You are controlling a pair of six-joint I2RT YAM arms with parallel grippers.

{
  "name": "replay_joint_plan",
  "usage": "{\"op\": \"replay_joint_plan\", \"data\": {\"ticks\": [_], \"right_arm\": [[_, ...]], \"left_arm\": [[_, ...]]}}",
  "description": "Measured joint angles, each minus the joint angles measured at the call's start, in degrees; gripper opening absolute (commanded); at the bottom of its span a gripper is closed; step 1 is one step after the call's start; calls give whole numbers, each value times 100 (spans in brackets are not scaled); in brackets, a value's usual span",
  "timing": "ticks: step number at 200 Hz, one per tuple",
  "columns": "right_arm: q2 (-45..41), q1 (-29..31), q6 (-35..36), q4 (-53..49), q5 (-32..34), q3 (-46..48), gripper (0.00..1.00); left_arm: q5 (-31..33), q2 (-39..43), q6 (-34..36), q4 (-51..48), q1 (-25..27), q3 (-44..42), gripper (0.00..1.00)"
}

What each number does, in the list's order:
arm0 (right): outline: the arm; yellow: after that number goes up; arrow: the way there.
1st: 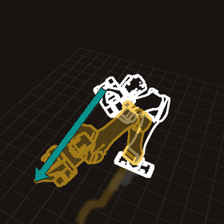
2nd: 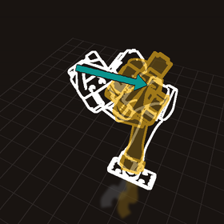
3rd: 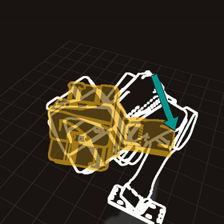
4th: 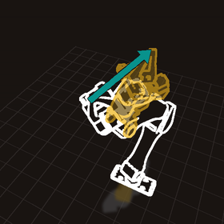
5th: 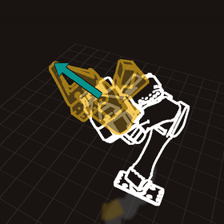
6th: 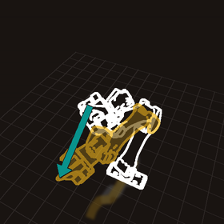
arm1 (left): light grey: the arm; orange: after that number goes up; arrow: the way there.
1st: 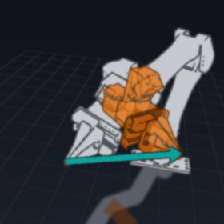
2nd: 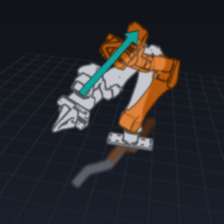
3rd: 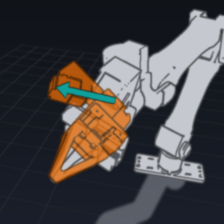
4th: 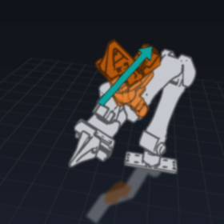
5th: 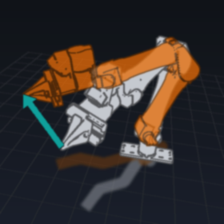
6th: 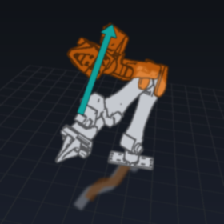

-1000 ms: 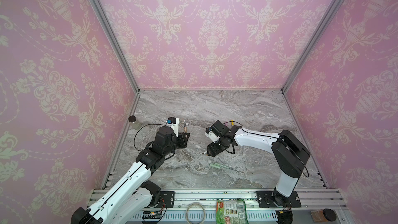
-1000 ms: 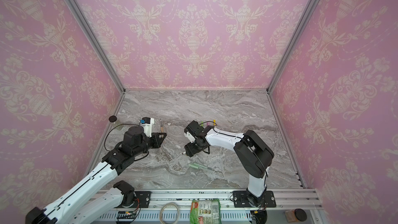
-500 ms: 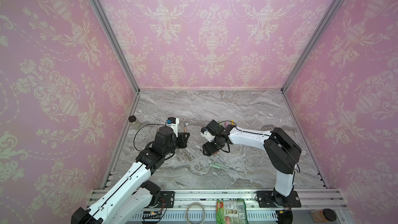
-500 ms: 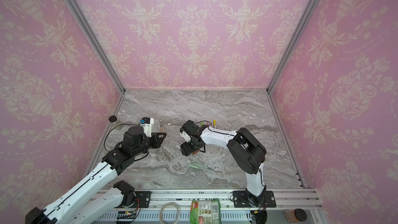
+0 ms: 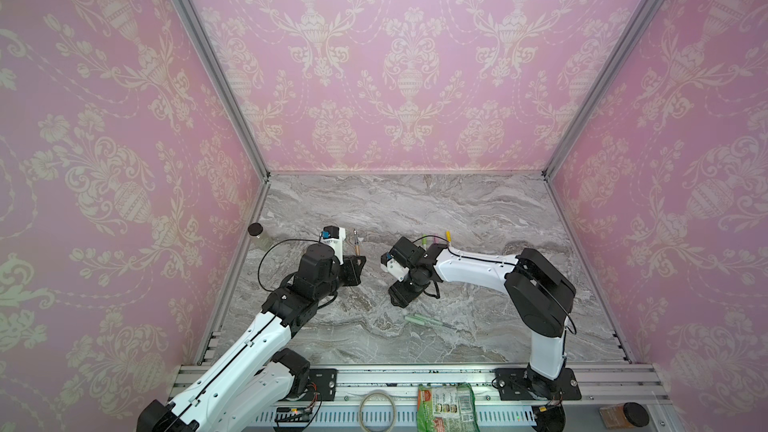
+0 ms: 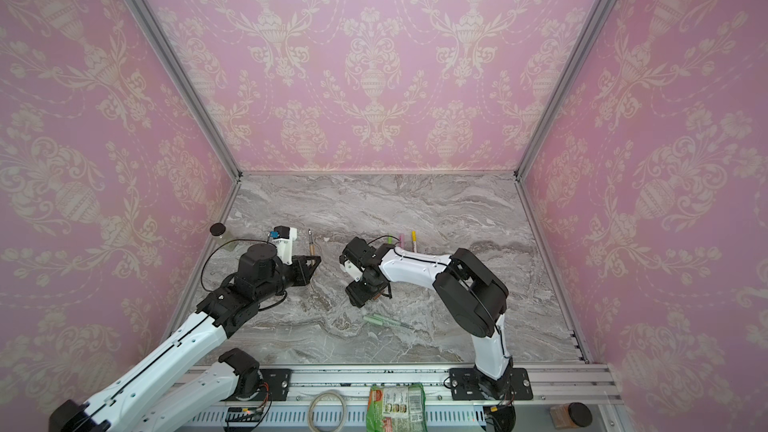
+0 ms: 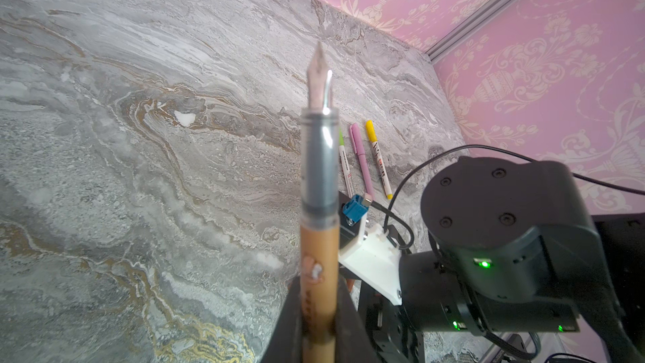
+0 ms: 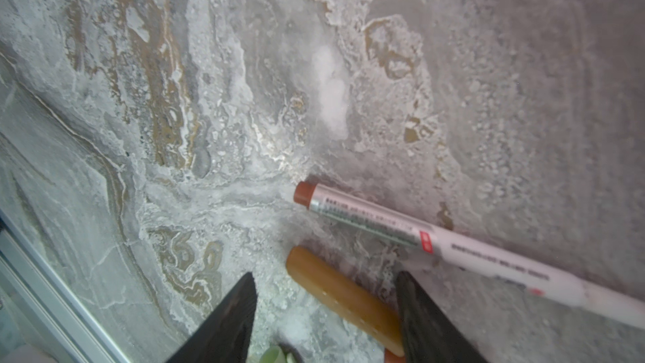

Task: Insert the pens into the pen caps
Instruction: 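Move the right gripper down over the brown pen cap and grasp it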

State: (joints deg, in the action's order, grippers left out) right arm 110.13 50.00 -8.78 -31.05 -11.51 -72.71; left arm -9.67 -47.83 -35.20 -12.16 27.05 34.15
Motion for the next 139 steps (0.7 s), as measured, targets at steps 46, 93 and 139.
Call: {"op": "replay_joint_plan", "data": {"ticks": [46,93,139], "right_arm": [[0,122,57,-90,131,0,52],[15,243,44,-122,219,0,41],[33,282,-20,-98,289,2,28]], "left_arm": [[94,289,0,-105,0,0,0],[129,361,0,-162,-31,0,0],[129,367,-2,-234,-31,0,0]]}}
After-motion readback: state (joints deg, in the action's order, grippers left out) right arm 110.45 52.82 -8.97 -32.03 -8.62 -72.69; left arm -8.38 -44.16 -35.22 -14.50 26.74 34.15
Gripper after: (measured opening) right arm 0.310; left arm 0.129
